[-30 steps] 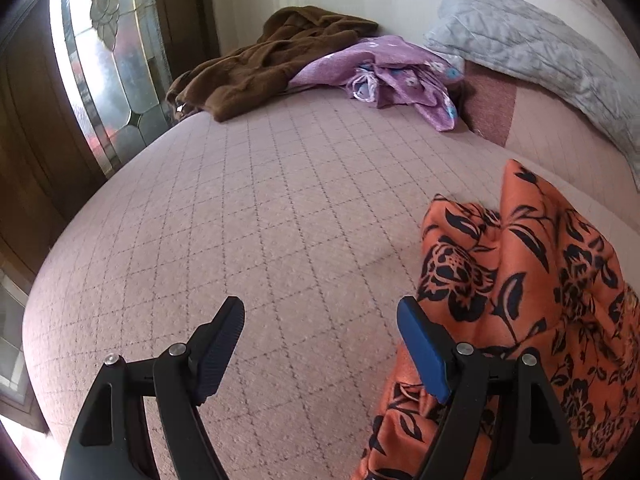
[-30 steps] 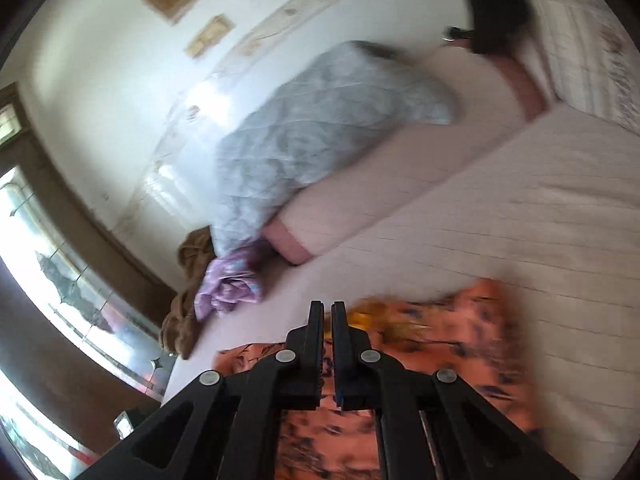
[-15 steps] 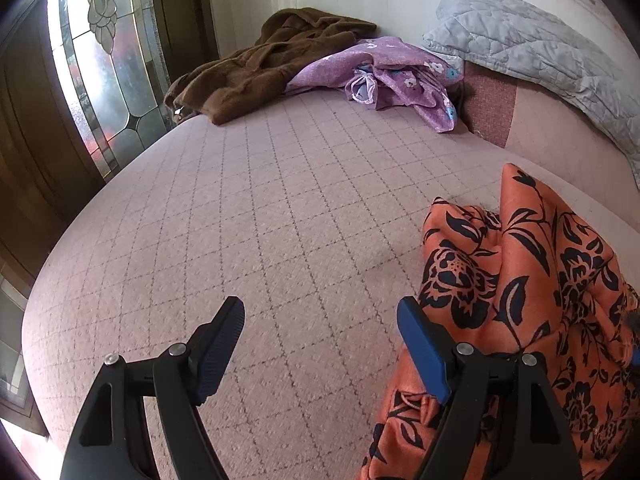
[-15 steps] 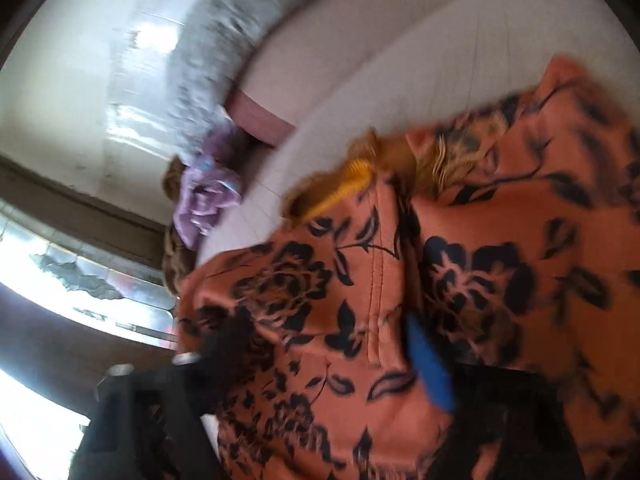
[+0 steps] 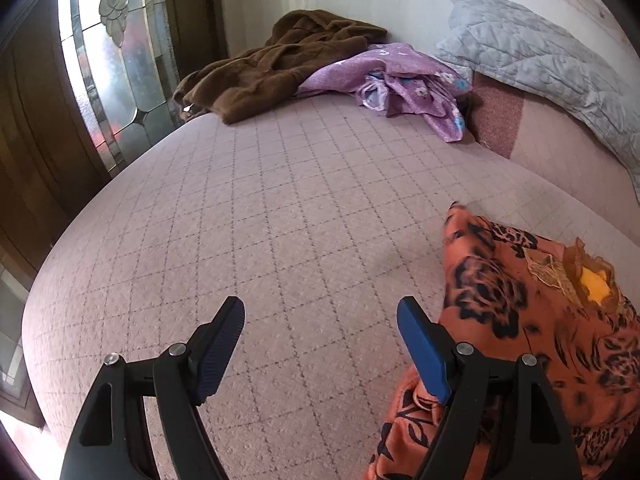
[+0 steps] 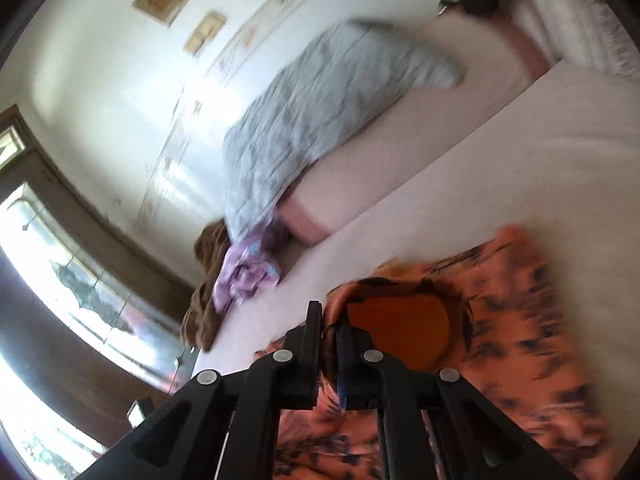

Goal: Fold small clothes

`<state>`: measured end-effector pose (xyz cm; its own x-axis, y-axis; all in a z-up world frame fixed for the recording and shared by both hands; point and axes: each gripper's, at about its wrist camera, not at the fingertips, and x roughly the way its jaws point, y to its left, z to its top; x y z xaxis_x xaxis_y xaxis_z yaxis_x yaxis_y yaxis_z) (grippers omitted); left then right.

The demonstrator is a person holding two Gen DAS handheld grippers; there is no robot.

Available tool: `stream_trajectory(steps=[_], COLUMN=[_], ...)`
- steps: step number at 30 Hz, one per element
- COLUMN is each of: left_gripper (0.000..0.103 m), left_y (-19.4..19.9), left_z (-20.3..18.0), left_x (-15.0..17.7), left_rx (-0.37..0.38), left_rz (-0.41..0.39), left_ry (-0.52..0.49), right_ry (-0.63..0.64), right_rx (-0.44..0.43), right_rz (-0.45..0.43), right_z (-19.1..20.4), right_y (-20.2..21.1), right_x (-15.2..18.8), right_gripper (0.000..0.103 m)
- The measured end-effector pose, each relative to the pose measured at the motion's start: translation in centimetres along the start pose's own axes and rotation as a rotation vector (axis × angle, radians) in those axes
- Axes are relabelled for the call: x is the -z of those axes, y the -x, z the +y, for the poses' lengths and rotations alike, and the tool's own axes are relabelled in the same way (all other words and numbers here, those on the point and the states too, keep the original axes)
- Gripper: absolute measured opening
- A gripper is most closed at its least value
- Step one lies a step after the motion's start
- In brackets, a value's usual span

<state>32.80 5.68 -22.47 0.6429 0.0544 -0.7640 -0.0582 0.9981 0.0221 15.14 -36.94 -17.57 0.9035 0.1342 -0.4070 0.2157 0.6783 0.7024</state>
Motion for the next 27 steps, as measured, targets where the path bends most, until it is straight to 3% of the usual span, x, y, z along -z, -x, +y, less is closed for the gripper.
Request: stream_trajectory(steps=[3, 8, 11, 13, 16, 19, 22, 24, 25, 27], left_gripper=[0.079, 0.079, 0.079, 0.079, 0.079, 0.079, 0.079, 0.083, 0.083, 0.083], left_y=[0.2, 0.6, 0.8, 1.1, 2.1, 1.8, 0.4, -0.9, -1.4, -1.3], left_z=[-1.1, -2.7, -2.8, -2.8, -4.0, -5.7, -6.6, -7.1, -7.1, -6.7], left_x=[0.3, 0.9, 0.9, 0.7, 1.0, 1.8, 2.4, 3.0, 3.2, 2.9], left_rx=[-0.012, -0.035, -0.047, -0.035, 0.003, 0.044, 0.038, -0.002, -0.002, 0.009], left_rz=[-0.010, -0.039, -0.052, -0.068, -0.117, -0.092, -0.038, 0.015, 0.033, 0.031], left_ry=[-0.048, -0.135, -0.135, -0.126, -0.172, -0.247, -0.302, -0.350, -0.354, -0.336], right_ry=[-0.012, -0.065, -0.133, -0.129, -0.050, 0.069, 0.067, 0.041, 0.031, 0.020], right_rx=[0.127, 0.363, 0.376, 0.369, 0.311, 0.289, 0.224, 0.265, 0.307, 0.321], right_rz=[0.031, 0.180, 0.212, 0.183, 0.119, 0.087, 0.190, 0.275, 0.312, 0.273], right_z=[-3.2, -7.9, -9.5, -9.3, -7.2, -4.7, -5.0, -6.4, -7.4, -7.9], right_y=[1.7, 0.2, 0.0, 0.4, 0.8, -0.8, -4.6, -7.5, -9.3, -9.7], right_x=[0.0, 1.7, 1.8, 1.7, 1.3, 1.2, 2.0, 2.9, 3.2, 2.7], right_gripper=[0.007, 0.014, 0.034, 0.057, 0.057, 0.053, 0.036, 0.034, 0.026, 0.020])
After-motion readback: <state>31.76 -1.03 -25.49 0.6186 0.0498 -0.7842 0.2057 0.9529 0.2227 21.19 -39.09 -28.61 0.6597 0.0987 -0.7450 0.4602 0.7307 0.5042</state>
